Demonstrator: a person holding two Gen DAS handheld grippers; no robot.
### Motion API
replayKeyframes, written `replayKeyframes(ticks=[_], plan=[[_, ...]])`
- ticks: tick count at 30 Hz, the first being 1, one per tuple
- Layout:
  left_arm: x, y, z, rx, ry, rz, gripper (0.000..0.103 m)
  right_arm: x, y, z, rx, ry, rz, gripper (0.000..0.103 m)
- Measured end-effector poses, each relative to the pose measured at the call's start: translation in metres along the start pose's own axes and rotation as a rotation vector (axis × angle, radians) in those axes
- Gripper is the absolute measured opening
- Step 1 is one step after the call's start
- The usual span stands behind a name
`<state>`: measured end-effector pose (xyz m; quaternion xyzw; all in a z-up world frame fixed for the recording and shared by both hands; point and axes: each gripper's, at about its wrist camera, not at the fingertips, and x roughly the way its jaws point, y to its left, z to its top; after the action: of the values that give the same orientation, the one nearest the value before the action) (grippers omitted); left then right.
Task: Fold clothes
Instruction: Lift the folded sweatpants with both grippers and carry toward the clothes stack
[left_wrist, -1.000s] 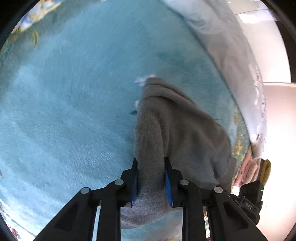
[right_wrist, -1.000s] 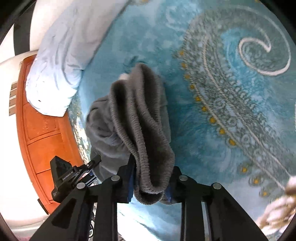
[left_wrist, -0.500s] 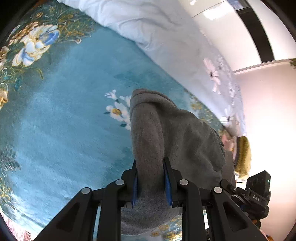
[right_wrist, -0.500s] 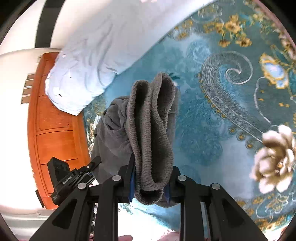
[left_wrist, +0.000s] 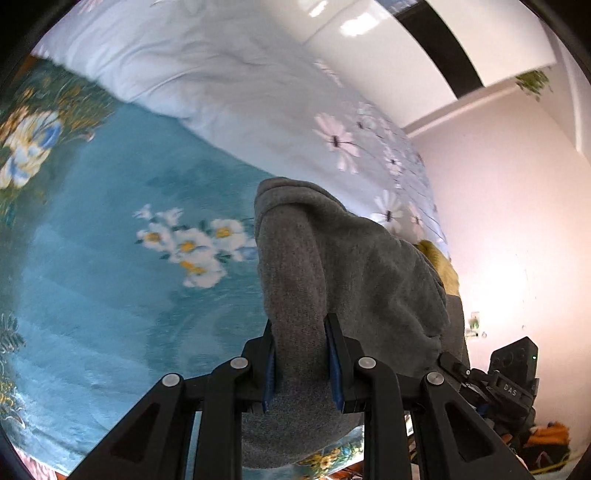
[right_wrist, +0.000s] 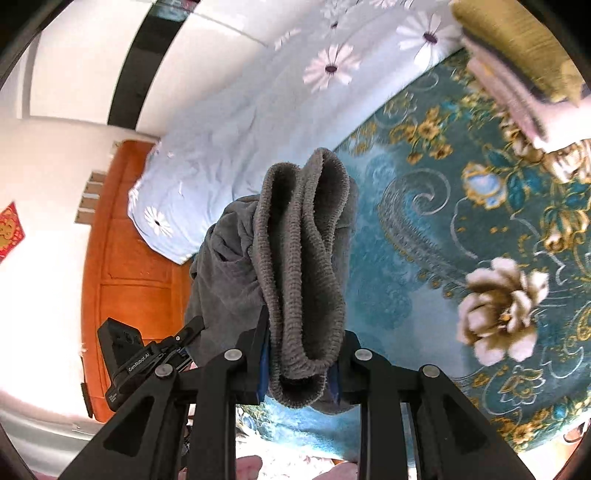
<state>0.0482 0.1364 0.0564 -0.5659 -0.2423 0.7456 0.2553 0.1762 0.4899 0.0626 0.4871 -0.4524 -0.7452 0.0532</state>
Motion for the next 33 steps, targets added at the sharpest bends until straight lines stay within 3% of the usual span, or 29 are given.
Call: replayKeyframes(ticks=[8, 12, 17, 27, 33], plan=[[0.032, -0.105, -0.039, 0.073, -0.031, 0.040, 0.025, -0.073, -0.054, 0.032, -0.047, -0.011, 0.051, 0.026], [0.055, -0.164, -0.065, 0.036, -0.068, 0.059, 0.025, -0.119, -0.095, 0.076, -0.119, 0.016, 0.075, 0.025], [0.107, -0.244, -0.087, 0.031, -0.032, 0.072, 0.025, -0.190, -0.139, 0.128, -0.160, -0.016, 0.070, 0.025], [0.185, -0.352, -0.084, 0.116, 0.086, 0.091, 0.025, -0.270, -0.224, 0.174, -0.058, -0.091, 0.082, 0.026], [0.230, -0.402, -0.068, 0.183, 0.129, 0.136, 0.025, -0.292, -0.248, 0.220, -0.045, -0.099, 0.060, 0.026]])
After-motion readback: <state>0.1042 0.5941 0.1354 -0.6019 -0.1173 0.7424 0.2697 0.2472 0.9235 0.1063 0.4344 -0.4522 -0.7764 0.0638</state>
